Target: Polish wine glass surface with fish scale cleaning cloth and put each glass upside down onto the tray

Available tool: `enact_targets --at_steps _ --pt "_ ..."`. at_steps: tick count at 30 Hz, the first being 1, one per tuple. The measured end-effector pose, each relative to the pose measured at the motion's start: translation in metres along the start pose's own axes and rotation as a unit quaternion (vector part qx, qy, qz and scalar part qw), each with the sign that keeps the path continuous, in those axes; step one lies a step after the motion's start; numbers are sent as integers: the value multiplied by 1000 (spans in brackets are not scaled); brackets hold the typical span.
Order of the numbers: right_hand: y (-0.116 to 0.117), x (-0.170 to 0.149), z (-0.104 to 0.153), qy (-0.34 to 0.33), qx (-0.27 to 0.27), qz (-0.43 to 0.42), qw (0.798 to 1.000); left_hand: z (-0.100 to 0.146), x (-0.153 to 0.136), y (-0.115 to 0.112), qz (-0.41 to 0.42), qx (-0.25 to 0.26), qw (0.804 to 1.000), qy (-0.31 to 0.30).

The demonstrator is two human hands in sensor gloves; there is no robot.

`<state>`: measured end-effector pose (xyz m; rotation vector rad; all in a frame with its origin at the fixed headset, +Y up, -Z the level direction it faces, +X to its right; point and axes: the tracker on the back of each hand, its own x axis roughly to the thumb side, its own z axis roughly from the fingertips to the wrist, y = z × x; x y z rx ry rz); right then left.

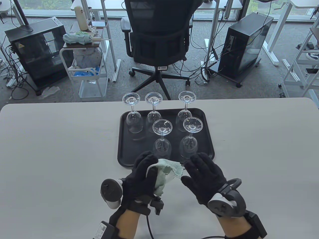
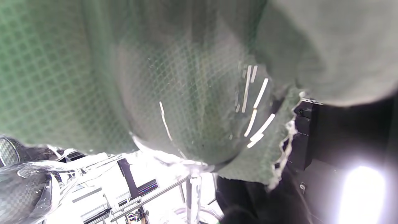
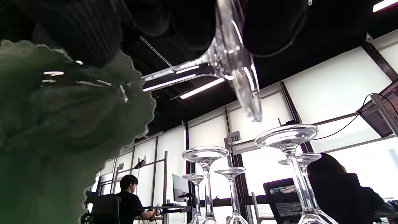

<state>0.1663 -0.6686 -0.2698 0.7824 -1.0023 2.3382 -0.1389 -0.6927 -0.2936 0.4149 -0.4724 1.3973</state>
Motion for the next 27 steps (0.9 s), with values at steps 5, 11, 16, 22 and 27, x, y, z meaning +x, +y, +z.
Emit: enact_targets --at_steps 5,11,16,22,27 --pt "-4 -41 8 78 -13 -149 986 -1 -5 2 68 -17 997 17" --pt "14 -46 10 124 11 -286 950 0 -3 -6 55 -38 998 0" --pt "14 -50 11 177 54 -356 916 0 0 -9 10 -45 998 -51" --pt "-1 -37 7 -36 -13 -100 994 -3 -8 -5 78 -75 994 21" --pt "10 -47 10 99 15 -255 962 -1 -5 -10 47 -65 997 -9"
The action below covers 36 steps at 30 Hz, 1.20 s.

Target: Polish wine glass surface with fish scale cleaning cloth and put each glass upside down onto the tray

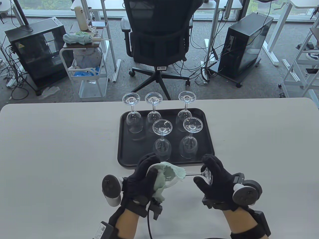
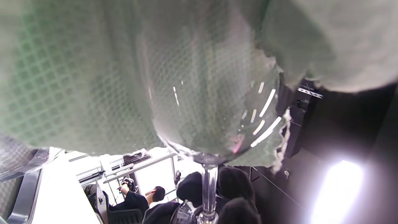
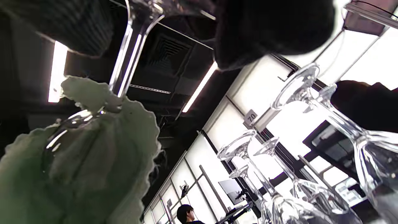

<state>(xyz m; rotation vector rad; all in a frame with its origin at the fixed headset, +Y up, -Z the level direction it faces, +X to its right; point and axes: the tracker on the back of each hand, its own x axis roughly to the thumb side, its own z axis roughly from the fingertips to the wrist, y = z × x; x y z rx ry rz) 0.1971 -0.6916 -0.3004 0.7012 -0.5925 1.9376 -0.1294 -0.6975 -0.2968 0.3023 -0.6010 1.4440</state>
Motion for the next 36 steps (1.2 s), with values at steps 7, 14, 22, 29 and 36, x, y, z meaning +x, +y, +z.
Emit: enact_targets --at_steps 7,14,22,29,36 --pt "-1 5 -1 -49 33 70 996 -1 2 4 -24 12 1000 -6" --pt "1 5 1 -40 7 47 998 0 2 3 -4 -3 1000 21" --pt "0 7 0 -71 41 108 991 0 -3 6 -16 7 1000 19" --pt "1 1 1 -30 13 46 998 1 -2 2 -5 -5 1000 13" --pt "-1 2 -1 -6 46 49 998 0 1 4 -27 5 1000 -9"
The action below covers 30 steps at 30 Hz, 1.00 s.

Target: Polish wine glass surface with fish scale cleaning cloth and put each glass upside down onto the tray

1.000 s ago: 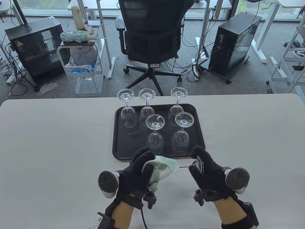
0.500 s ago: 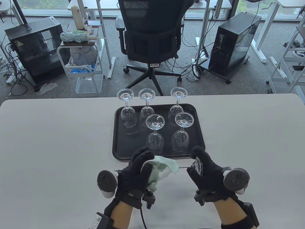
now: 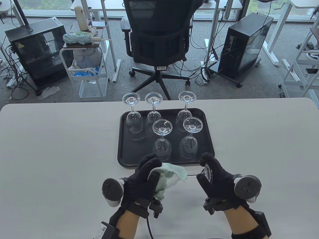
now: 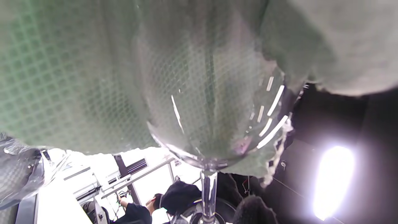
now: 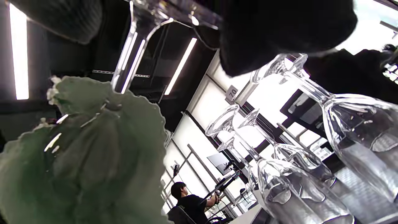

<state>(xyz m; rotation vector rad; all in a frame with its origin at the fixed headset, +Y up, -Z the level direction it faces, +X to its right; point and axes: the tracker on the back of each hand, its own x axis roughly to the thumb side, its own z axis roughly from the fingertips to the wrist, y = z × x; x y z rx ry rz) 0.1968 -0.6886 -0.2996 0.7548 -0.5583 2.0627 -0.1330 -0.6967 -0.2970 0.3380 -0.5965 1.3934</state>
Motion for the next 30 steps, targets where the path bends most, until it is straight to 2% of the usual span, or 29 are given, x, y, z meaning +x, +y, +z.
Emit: enact_targets --at_steps 2,4,6,9,12,13,15,18,19,22,24,26,27,29,30 --pt "-1 8 1 -77 -14 74 994 0 -4 1 27 1 999 34" --pt "-3 12 2 -116 -29 117 986 0 -6 1 58 -14 997 56" --pt "-1 10 3 -100 -39 90 990 0 -5 1 50 -11 997 54" --pt "2 1 2 -21 -31 -2 999 1 -2 -2 22 -4 1000 19" --pt "4 -6 1 72 4 -92 993 1 2 -3 -10 7 1000 -20" --pt "4 -5 1 52 14 -84 995 1 2 -1 -19 9 1000 -23" --pt "2 -2 1 -1 0 -2 1000 0 1 0 -10 0 1000 -8" --pt "1 6 3 -91 -21 90 992 0 -4 2 28 -4 999 41" --pt "1 7 3 -101 -24 98 990 0 -5 2 34 -8 998 51" --pt "4 3 4 -69 -37 53 996 0 -4 1 27 -8 998 47" --pt "6 -5 4 3 -29 -31 999 1 -3 -1 18 -8 999 25" --pt "8 -10 3 77 -2 -100 992 1 -2 -2 -7 -2 1000 -5" --pt "8 -10 4 70 9 -102 992 1 -2 -1 -16 0 1000 -6" --pt "7 -7 3 33 4 -52 998 -1 -3 0 -7 -5 1000 0" --pt "5 -4 2 -8 -3 -2 1000 0 -4 2 -2 -5 1000 13"
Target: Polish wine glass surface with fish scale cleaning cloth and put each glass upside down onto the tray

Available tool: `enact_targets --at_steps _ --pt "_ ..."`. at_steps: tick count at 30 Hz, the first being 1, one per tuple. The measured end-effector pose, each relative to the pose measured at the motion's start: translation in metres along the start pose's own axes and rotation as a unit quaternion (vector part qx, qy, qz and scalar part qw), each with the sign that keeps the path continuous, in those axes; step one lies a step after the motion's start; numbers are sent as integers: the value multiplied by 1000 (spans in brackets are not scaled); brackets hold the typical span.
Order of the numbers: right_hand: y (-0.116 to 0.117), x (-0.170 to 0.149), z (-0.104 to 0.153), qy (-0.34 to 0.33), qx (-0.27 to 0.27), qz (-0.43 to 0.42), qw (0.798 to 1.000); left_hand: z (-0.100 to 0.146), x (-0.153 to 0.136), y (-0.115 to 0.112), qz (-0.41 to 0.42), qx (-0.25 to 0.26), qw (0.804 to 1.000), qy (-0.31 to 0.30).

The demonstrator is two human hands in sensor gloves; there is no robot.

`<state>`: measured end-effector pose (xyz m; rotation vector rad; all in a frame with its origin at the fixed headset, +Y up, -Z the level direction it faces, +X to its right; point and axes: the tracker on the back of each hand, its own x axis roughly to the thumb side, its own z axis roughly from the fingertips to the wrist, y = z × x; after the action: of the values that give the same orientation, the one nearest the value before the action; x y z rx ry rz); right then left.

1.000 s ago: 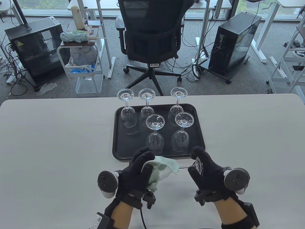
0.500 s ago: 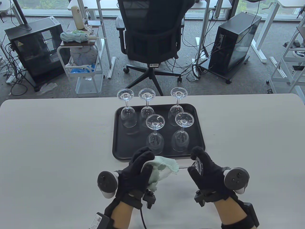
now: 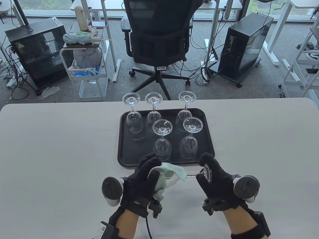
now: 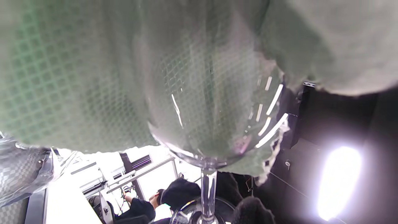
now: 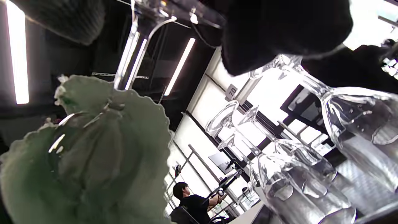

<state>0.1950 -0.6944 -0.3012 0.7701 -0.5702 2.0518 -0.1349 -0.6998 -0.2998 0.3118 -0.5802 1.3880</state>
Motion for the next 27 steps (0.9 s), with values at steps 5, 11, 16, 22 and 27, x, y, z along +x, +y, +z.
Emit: enact_targets --at_steps 5,11,16,22,27 --pt "-2 6 2 -59 -35 51 996 1 -4 -2 46 -10 998 34" --pt "2 -4 -1 87 31 -102 990 1 -1 -1 -11 9 1000 -18" --pt "-3 12 0 -81 -20 90 992 1 -9 0 60 -2 998 28" --pt "3 -11 2 119 8 -126 985 1 -10 -4 31 -4 999 19" --pt "3 -19 5 138 -34 -134 981 1 -8 28 41 84 996 8"
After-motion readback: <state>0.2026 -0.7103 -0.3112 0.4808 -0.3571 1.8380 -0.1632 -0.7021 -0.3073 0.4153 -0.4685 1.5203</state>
